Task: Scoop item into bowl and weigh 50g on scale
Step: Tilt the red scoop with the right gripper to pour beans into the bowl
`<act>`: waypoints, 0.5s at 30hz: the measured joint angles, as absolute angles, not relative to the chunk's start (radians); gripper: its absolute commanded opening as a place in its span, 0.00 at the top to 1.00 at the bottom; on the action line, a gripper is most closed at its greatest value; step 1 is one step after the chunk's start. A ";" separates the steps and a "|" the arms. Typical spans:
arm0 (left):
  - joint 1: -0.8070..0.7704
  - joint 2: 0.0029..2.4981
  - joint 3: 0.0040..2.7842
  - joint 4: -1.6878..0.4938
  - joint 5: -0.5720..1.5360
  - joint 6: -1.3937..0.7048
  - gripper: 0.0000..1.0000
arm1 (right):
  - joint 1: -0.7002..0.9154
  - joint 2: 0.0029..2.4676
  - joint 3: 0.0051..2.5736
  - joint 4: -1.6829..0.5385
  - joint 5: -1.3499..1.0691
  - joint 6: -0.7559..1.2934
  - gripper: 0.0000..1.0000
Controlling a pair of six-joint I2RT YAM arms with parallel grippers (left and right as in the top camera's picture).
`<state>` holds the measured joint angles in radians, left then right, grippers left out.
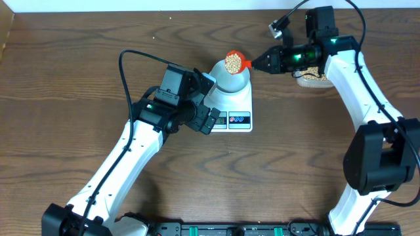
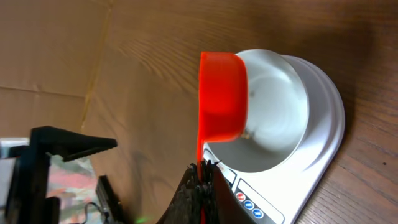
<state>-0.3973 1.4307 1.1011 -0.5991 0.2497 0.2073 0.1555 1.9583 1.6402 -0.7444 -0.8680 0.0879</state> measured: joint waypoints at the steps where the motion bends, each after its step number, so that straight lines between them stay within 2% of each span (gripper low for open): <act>1: -0.397 1.431 1.101 -0.599 0.250 0.207 0.02 | 0.161 1.958 1.640 -0.748 -0.853 0.087 0.99; 15: -0.397 1.431 1.101 -0.599 0.250 0.207 0.02 | 0.205 1.958 1.640 -0.751 -0.714 0.083 0.99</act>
